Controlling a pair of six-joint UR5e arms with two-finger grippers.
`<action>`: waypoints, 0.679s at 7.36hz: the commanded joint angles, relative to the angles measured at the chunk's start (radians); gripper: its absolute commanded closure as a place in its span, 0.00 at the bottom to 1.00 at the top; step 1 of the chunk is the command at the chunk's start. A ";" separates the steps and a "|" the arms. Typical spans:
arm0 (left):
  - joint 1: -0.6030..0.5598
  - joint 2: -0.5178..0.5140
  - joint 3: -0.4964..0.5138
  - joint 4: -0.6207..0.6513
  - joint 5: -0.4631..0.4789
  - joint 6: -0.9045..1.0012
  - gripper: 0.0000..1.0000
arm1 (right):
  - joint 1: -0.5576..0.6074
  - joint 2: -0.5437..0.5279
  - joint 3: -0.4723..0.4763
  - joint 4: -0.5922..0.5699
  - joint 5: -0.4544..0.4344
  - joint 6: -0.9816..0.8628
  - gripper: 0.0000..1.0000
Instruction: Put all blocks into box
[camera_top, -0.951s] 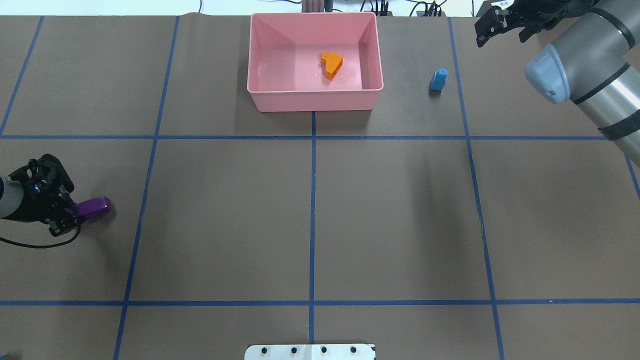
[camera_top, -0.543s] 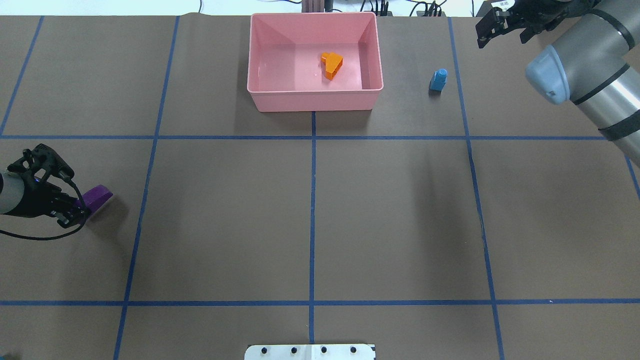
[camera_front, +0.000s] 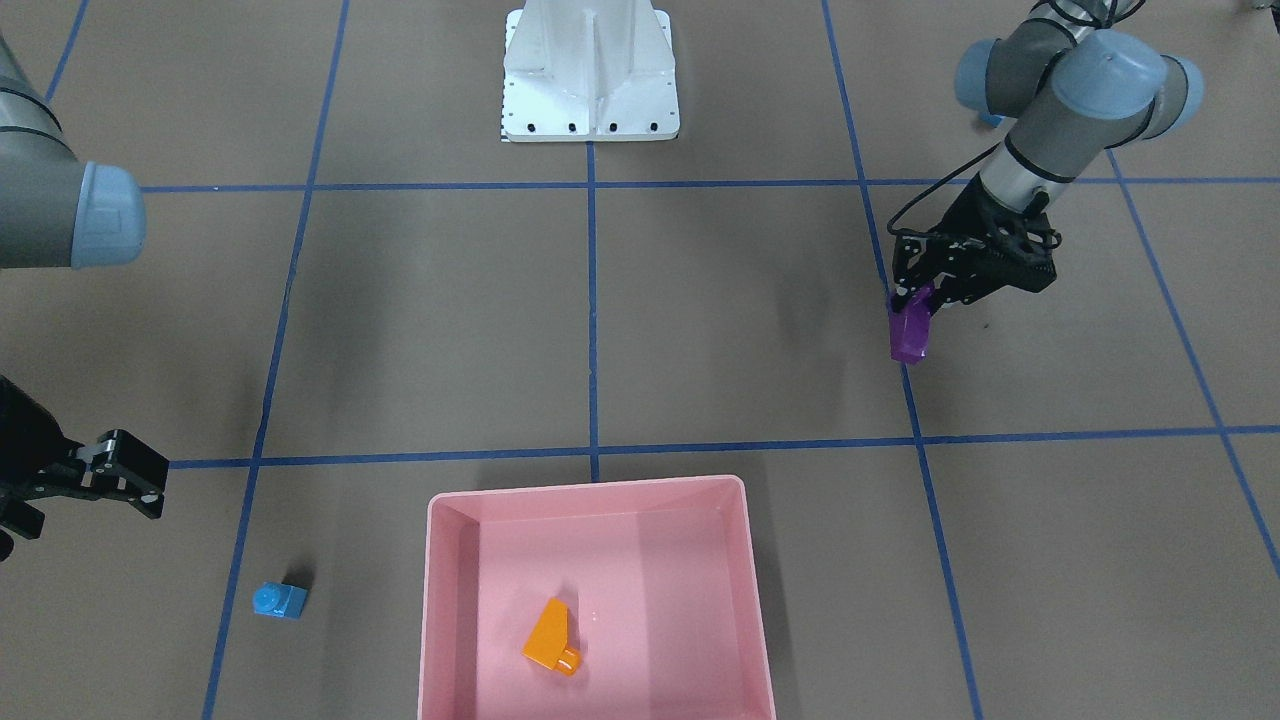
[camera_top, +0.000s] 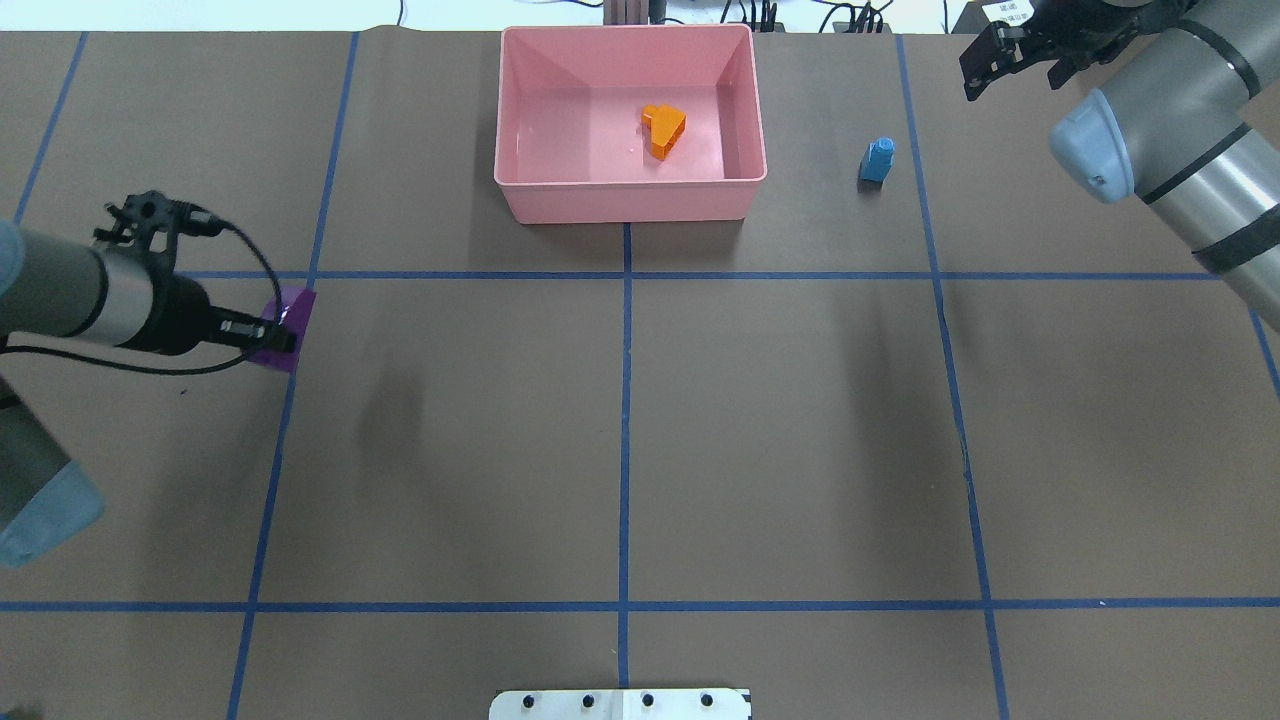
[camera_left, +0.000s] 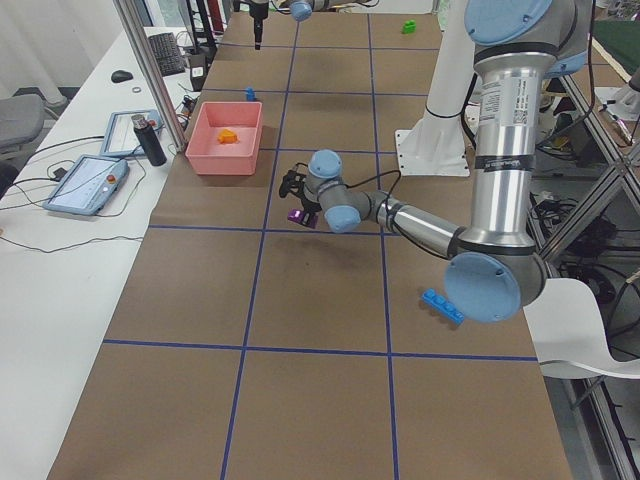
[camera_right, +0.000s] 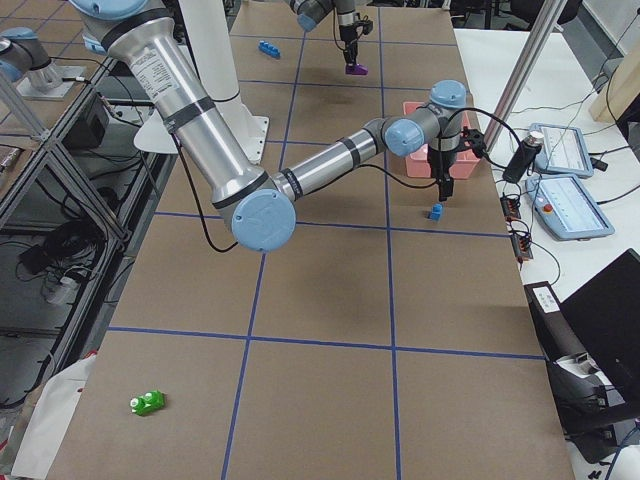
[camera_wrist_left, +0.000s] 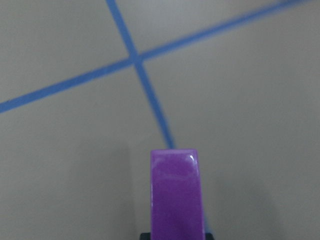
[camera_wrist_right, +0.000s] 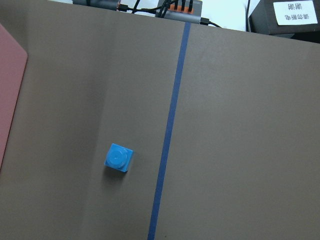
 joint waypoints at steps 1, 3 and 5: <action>-0.041 -0.394 0.076 0.414 -0.003 -0.075 1.00 | 0.001 0.062 -0.117 0.026 -0.002 -0.004 0.00; -0.050 -0.672 0.360 0.443 -0.001 -0.159 1.00 | -0.001 0.093 -0.216 0.106 -0.002 0.002 0.00; -0.075 -0.959 0.794 0.422 -0.001 -0.171 1.00 | -0.008 0.135 -0.291 0.130 -0.005 0.004 0.00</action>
